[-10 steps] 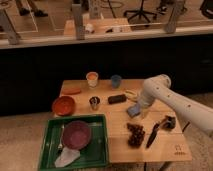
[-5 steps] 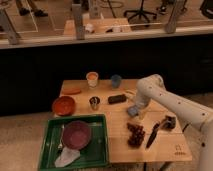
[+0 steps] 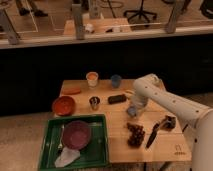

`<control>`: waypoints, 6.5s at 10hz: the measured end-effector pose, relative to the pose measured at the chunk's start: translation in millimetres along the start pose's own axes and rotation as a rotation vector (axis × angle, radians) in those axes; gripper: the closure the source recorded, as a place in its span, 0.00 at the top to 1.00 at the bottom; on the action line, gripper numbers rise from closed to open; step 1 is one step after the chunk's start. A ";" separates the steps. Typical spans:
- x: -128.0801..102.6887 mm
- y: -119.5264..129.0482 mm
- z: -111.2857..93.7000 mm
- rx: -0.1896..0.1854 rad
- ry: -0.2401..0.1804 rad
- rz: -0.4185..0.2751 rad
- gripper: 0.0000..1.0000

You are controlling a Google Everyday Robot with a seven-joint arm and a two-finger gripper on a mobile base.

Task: Place sponge in tray

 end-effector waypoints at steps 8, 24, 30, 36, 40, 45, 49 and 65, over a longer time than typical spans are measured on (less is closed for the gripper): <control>-15.5 6.7 -96.2 0.103 -0.071 -0.022 0.00; -113.8 59.4 -186.9 0.180 -0.255 -0.195 0.00; -233.9 128.6 -221.4 0.094 -0.350 -0.497 0.00; -274.4 138.3 -215.9 -0.042 -0.362 -0.740 0.00; -287.7 112.0 -207.0 -0.039 -0.373 -0.769 0.00; -306.6 90.1 -170.5 -0.203 -0.561 -0.862 0.00; -310.4 89.9 -164.6 -0.249 -0.591 -0.894 0.00; -319.2 98.9 -85.8 -0.460 -0.693 -0.888 0.79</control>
